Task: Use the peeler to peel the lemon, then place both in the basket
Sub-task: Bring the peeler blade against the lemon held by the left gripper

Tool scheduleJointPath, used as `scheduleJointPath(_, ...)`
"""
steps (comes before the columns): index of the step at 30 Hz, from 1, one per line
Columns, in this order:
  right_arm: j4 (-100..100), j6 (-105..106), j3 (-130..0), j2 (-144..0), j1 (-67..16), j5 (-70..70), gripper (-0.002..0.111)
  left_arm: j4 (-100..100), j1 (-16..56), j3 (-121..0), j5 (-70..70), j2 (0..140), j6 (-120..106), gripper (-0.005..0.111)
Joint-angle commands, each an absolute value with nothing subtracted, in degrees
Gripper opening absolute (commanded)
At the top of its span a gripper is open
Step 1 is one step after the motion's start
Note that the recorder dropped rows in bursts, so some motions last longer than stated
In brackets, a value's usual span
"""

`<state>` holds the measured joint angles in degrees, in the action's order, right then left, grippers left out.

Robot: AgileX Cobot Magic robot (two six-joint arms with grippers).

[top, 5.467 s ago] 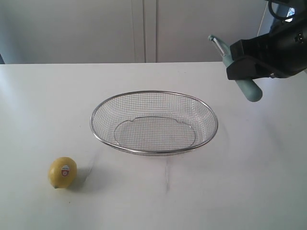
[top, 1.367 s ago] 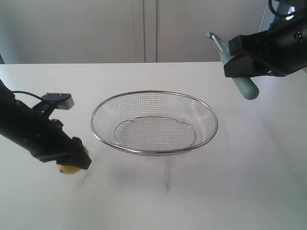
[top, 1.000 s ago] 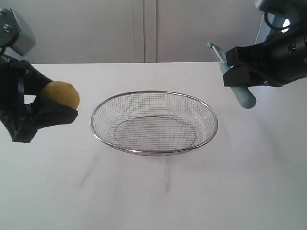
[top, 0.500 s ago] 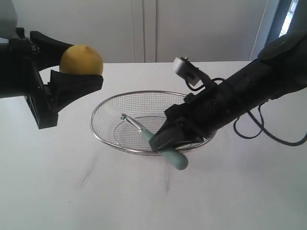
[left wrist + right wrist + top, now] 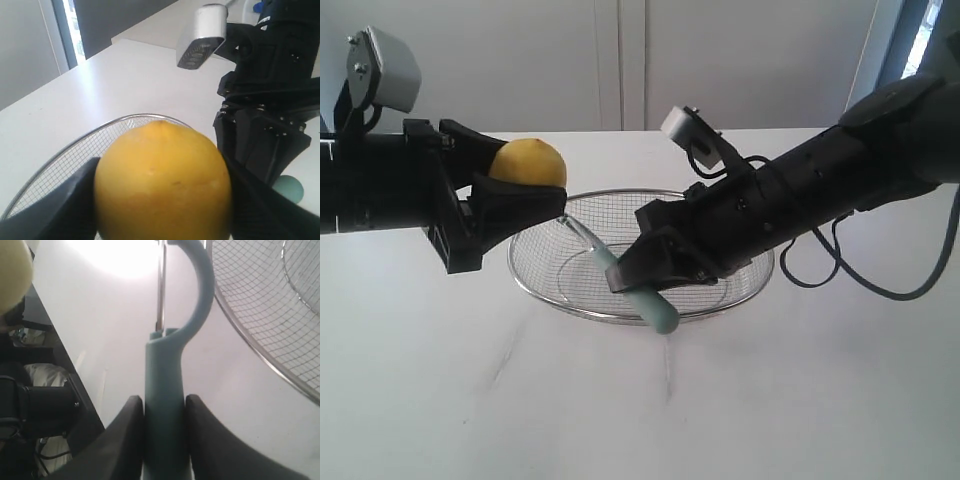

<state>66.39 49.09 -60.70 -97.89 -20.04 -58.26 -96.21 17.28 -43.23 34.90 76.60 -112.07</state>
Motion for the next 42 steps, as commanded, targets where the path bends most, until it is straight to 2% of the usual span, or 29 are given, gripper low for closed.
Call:
scheduleJointPath(1,67.4,50.0,-60.5,-97.7,-20.2,-57.1,0.000,-99.9,17.4,-43.0,36.7,78.1,-114.7,0.000)
scheduleJointPath(11,66.5,50.0,-60.5,-97.7,-23.6,-55.7,0.000,-99.9,17.4,-43.0,36.6,80.7,-109.7,0.000)
scheduleJointPath(42,63.2,49.0,-60.5,-94.6,-22.7,-53.4,0.000,-98.3,17.4,-43.0,37.6,83.6,-106.4,0.000)
